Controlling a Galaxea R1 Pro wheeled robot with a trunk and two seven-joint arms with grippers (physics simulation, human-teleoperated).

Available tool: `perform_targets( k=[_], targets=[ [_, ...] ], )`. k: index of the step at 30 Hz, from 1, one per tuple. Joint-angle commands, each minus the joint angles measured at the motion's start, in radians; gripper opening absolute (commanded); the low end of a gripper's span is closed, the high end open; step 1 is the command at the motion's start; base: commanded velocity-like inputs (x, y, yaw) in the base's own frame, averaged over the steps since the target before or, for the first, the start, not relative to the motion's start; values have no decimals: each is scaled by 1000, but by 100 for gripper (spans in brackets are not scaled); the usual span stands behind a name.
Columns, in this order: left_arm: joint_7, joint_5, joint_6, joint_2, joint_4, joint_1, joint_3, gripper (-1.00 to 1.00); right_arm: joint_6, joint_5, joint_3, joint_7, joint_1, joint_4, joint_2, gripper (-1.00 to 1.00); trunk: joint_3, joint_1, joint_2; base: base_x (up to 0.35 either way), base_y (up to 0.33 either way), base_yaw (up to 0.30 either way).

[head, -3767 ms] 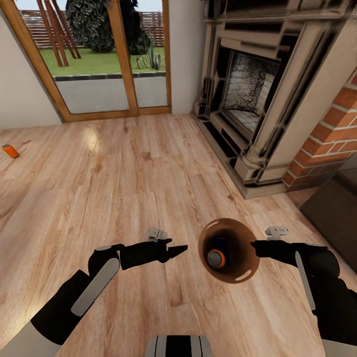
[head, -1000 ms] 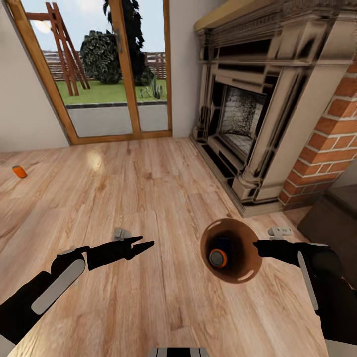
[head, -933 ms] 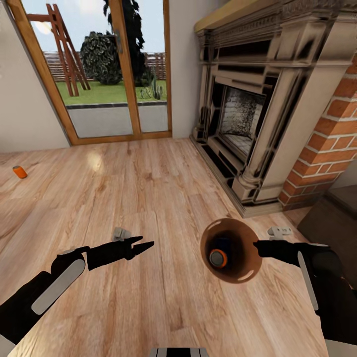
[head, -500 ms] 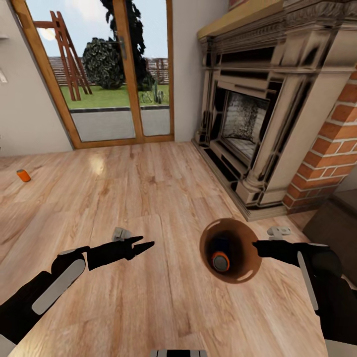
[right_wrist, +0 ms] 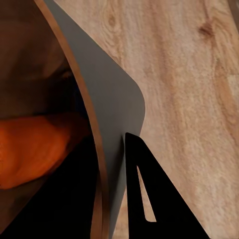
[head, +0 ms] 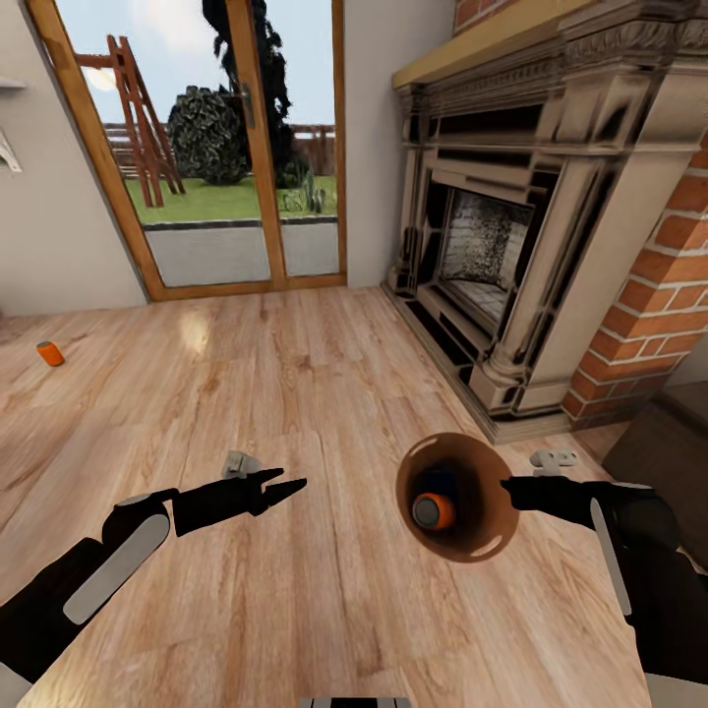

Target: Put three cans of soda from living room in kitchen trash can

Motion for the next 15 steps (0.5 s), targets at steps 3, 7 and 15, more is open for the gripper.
perform_targets(
  k=[3,7,15],
  targets=[
    [1,0,0,0,0,0,0,100,4,-22,1,8,0,1,0,-100,0,0,0,0,0,125],
    [3,1,1,-1,0,0,0,100,4,-22,1,9,0,1,0,-100,0,0,0,0,0,244],
    [6,2,3,-4,0,0,0,100,4,-22,0,9,0,1,0,-100,0,0,0,0,0,272]
  ],
)
